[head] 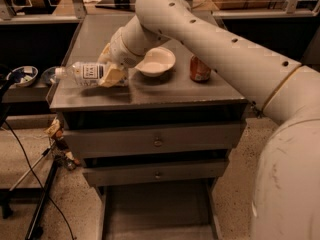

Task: Pick blue plastic bottle from bottom drawer and place on counter

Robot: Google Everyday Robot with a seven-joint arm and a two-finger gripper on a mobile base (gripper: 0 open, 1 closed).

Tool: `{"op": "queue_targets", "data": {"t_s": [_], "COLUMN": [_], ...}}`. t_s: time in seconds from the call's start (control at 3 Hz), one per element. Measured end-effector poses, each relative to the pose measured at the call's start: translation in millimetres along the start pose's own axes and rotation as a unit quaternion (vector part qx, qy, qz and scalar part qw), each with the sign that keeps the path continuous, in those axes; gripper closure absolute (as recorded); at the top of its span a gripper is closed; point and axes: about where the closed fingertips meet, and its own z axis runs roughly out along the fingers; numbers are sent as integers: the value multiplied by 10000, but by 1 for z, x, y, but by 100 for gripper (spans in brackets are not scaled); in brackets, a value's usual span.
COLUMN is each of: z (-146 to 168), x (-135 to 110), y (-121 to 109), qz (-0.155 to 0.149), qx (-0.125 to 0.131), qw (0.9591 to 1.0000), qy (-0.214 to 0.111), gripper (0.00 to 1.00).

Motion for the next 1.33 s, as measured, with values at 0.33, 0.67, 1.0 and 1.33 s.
{"op": "queue_targets", "data": {"t_s": [0.33, 0.67, 1.0, 1.33], "z": [-10, -11, -11, -11], "x": [9, 11, 11, 11], "y": [5, 4, 3, 3], "qz": [86, 83, 83, 83], "qx": [12, -26, -28, -28], "qw": [9999, 9999, 9999, 9999], "qy": [83, 94, 95, 95], "gripper": [100, 100, 82, 59]}}
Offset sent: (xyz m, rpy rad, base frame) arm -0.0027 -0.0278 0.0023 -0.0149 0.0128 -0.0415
